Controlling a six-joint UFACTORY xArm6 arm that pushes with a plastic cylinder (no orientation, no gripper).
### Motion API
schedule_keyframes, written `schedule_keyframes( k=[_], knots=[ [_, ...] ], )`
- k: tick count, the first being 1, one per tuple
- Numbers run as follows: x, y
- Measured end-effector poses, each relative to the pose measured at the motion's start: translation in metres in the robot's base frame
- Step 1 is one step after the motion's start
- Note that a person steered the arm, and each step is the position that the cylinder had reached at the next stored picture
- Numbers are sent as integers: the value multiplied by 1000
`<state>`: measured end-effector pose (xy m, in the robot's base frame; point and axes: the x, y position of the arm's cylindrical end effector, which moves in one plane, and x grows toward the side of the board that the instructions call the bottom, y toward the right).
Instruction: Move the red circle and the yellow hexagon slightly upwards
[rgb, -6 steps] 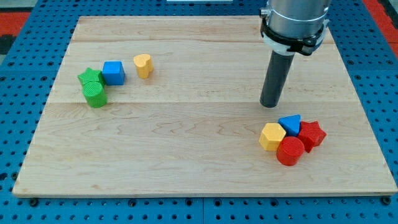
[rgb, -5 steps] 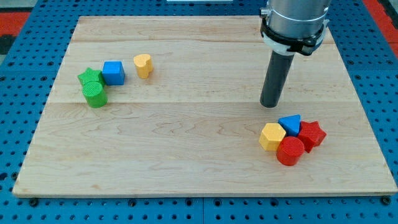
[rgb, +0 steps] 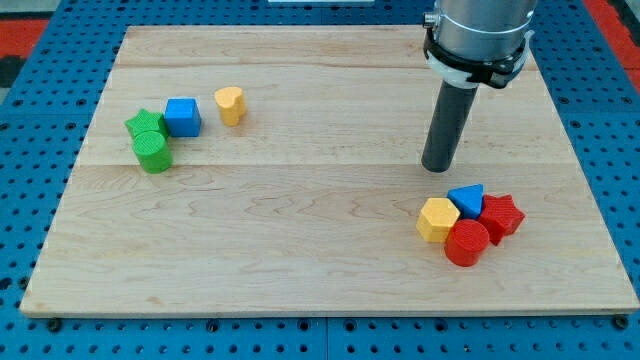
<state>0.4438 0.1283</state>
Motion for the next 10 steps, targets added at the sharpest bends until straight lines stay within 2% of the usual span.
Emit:
schedule_keyframes(
  k=[1,2,4,5,6,7,8,9,10],
  knots=[
    [-33,1],
    [-43,28],
    [-31,188],
    [69,177],
    [136,125],
    [147,40],
    [110,26],
    [97,-1],
    [96,24]
  ],
)
